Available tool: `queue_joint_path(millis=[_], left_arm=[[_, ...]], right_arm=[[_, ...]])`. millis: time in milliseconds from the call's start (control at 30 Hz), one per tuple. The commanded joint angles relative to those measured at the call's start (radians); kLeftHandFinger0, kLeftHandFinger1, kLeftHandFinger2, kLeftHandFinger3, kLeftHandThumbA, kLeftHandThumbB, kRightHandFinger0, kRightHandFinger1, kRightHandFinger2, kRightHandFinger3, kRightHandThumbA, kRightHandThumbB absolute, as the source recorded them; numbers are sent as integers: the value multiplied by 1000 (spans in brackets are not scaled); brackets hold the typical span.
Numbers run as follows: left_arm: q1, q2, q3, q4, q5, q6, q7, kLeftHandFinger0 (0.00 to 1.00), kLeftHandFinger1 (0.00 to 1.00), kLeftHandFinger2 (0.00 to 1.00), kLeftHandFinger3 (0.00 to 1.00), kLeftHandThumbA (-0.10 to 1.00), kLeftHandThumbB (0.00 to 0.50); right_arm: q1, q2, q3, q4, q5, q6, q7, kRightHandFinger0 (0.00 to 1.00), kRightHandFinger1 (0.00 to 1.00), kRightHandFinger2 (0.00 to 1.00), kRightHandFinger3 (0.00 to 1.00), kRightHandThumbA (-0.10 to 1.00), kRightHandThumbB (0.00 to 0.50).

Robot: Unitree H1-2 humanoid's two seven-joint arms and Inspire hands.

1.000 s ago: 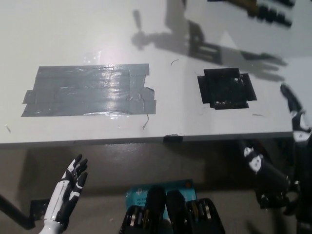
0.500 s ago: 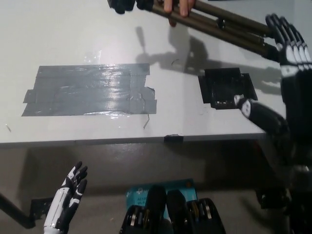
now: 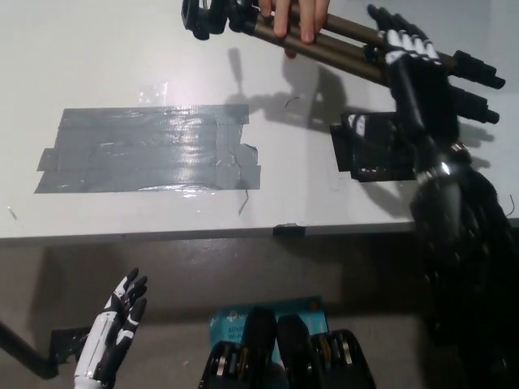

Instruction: A person hands a tripod to the robot which it grabs with its right hand and places in the middle of the table in front of it

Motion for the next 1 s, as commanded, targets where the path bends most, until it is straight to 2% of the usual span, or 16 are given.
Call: queue_joint_path(millis=[0, 133, 333, 433, 600, 667, 700, 733, 767, 800, 833, 867, 900, 967], left_arm=[[-20, 12, -1, -24, -8, -29, -17, 1000, 1000, 1000, 1000, 844, 286], [-22, 10, -3, -28, -12, -20, -20, 1000, 1000, 1000, 1000, 840, 290], [-25, 6, -8, -29, 1, -22, -15, 1000, 1000, 1000, 1000, 849, 291], [-25, 11, -15, -31, 17, -17, -14, 1000, 1000, 1000, 1000, 868, 310], [-19, 11, -22, -40, 26, -14, -14, 1000, 1000, 1000, 1000, 879, 298], [-21, 12, -25, -39, 28, -19, -16, 1000, 1000, 1000, 1000, 877, 291], [-22, 13, -25, -40, 28, -17, -16, 1000, 1000, 1000, 1000, 876, 292], [-24, 11, -26, -39, 28, -16, -15, 1000, 1000, 1000, 1000, 876, 293], [-25, 11, -26, -40, 29, -11, -15, 1000, 1000, 1000, 1000, 881, 306], [-25, 13, -25, -42, 29, -7, -15, 1000, 1000, 1000, 1000, 883, 307], [-25, 14, -25, -42, 27, -6, -16, 1000, 1000, 1000, 1000, 884, 308], [-25, 13, -25, -42, 25, -4, -17, 1000, 1000, 1000, 1000, 885, 309], [-25, 12, -26, -44, 24, -1, -19, 1000, 1000, 1000, 1000, 884, 305], [-26, 12, -26, -44, 24, -3, -18, 1000, 1000, 1000, 1000, 878, 299]], right_arm=[[-115, -19, 20, 80, -31, 37, -60, 1000, 1000, 1000, 1000, 955, 400], [-169, -32, 38, 170, -34, 54, -66, 1000, 1000, 1000, 1000, 985, 414], [-231, -48, 76, 267, -60, 71, -108, 1000, 1000, 1000, 1000, 967, 417], [-264, -66, 116, 330, -107, 84, -155, 1000, 1000, 1000, 1000, 999, 420], [-334, -87, 157, 483, -122, 78, -237, 1000, 1000, 1000, 1000, 964, 432], [-363, -93, 170, 557, -124, 63, -308, 1000, 1000, 1000, 1000, 888, 440], [-382, -96, 186, 605, -135, 57, -364, 1000, 1000, 1000, 1000, 815, 432], [-404, -102, 209, 657, -157, 45, -436, 1000, 1000, 1000, 1000, 706, 383], [-427, -111, 241, 716, -182, 0, -559, 701, 673, 697, 748, 259, 312], [-437, -106, 243, 745, -178, -16, -612, 314, 341, 424, 517, 11, 326], [-451, -102, 254, 788, -182, -35, -675, 63, 68, 212, 328, -78, 321], [-459, -101, 264, 817, -182, -48, -706, 3, 3, 140, 191, -99, 300], [-466, -100, 269, 843, -174, -67, -718, 0, 8, 243, 194, -100, 265], [-473, -100, 272, 882, -150, -110, -741, 0, 52, 380, 270, -100, 251]])
